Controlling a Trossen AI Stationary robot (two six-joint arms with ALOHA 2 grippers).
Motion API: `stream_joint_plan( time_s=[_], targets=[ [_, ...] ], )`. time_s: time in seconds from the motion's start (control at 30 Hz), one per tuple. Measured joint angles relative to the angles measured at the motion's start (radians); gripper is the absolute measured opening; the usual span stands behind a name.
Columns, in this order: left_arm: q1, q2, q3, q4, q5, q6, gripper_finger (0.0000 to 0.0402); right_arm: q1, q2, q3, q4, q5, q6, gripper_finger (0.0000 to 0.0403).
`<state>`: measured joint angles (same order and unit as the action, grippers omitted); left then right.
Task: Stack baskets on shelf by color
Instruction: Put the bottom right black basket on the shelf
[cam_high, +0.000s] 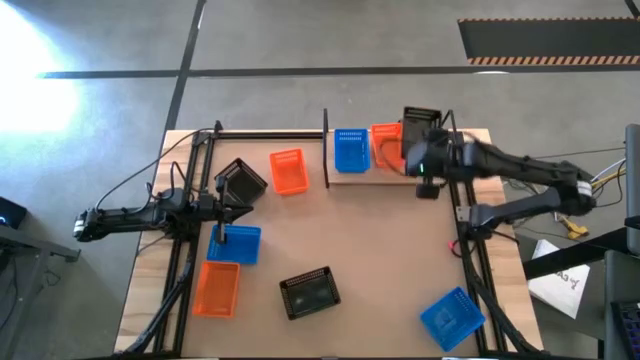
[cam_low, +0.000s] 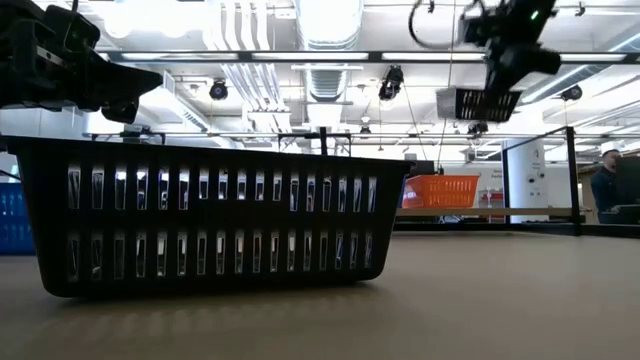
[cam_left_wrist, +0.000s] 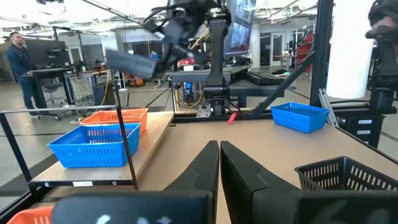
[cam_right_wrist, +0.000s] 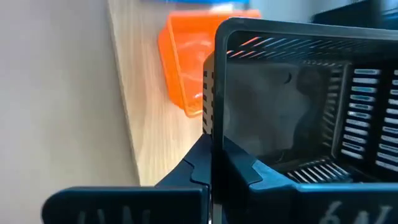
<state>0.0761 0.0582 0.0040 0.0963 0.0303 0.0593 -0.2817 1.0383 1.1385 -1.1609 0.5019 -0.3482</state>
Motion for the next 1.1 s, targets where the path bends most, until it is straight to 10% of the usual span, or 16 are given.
stream_joint_plan(
  time_s=[0.43, 1.1],
  targets=[
    [0.0, 0.0, 0.0, 0.0, 0.0, 0.0, 0.0, -0.493, 0.157, 0.013, 0.024, -0.198, -0.488, 0.0008],
    [0.0, 0.0, 0.0, 0.0, 0.0, 0.0, 0.0, -0.539, 0.303, -0.02, -0.009, -0.275, -0.437, 0.0008]
  ],
)
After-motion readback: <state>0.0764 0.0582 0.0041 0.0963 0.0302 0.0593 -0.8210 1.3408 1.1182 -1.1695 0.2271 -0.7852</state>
